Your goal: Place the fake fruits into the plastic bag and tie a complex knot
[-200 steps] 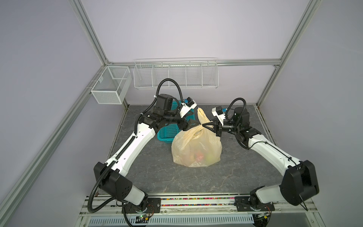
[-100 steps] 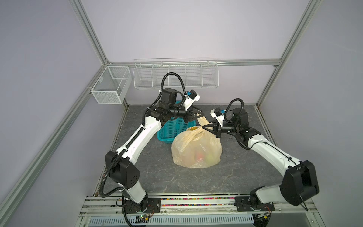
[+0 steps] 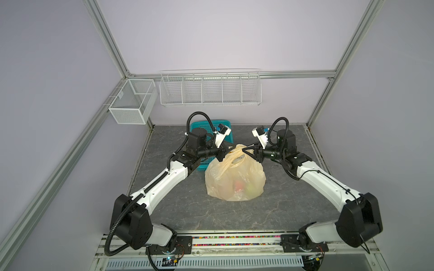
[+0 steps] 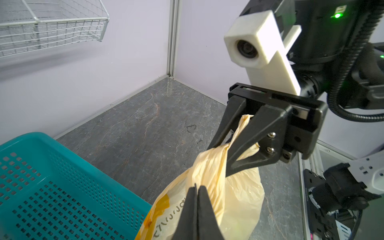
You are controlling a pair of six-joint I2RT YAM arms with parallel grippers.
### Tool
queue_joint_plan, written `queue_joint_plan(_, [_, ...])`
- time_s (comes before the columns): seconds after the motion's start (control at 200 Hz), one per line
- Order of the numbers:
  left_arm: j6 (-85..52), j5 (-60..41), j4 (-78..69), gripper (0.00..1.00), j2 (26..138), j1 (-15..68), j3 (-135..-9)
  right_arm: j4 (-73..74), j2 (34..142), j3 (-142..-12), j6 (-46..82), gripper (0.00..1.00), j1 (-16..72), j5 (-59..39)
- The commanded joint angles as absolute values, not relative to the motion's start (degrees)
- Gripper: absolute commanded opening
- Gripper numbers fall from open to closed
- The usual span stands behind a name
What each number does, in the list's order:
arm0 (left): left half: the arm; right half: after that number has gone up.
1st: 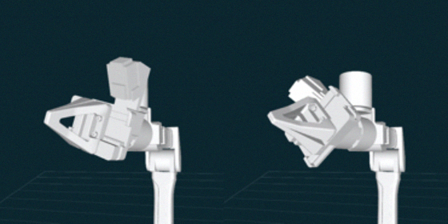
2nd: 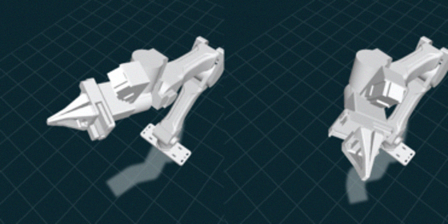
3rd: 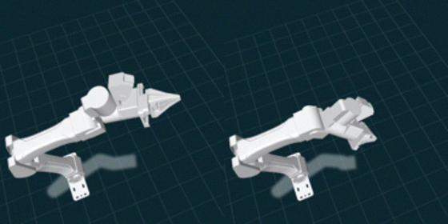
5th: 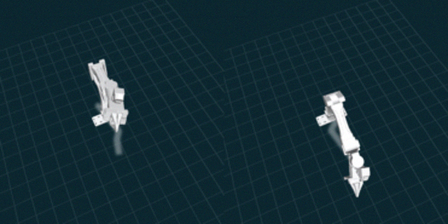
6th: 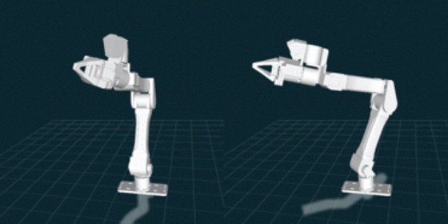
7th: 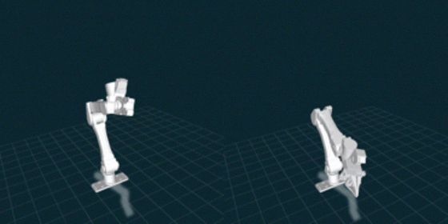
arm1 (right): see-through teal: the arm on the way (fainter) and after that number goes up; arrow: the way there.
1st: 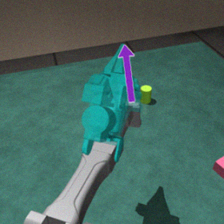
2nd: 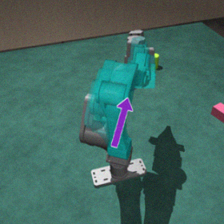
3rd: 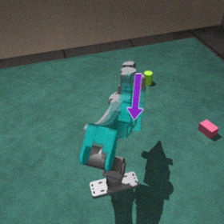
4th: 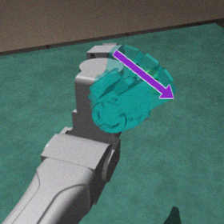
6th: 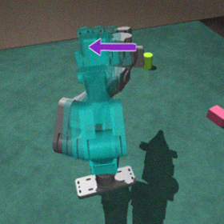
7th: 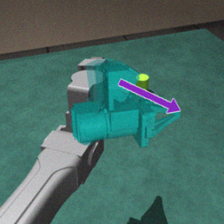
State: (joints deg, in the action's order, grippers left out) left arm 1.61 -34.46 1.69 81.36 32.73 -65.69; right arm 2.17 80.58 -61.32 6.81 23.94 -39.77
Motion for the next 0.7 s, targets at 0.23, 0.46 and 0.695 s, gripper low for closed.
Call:
queue_joint_plan(0.23, [-8.07,-24.51,-11.04,0.00,78.06,37.07,-61.38,-0.91,79.77,-62.40,9.65,0.20,26.31,-31.84])
queue_joint_plan(0.46, [-7.96,-21.77,-10.05,0.00,76.98,40.22,-60.09,-1.11,80.06,-63.08,13.49,0.20,26.30,-27.96])
queue_joint_plan(0.695, [-8.21,-20.30,-10.90,0.00,77.01,43.18,-56.14,1.88,80.68,-62.40,18.49,0.20,26.29,-27.41])
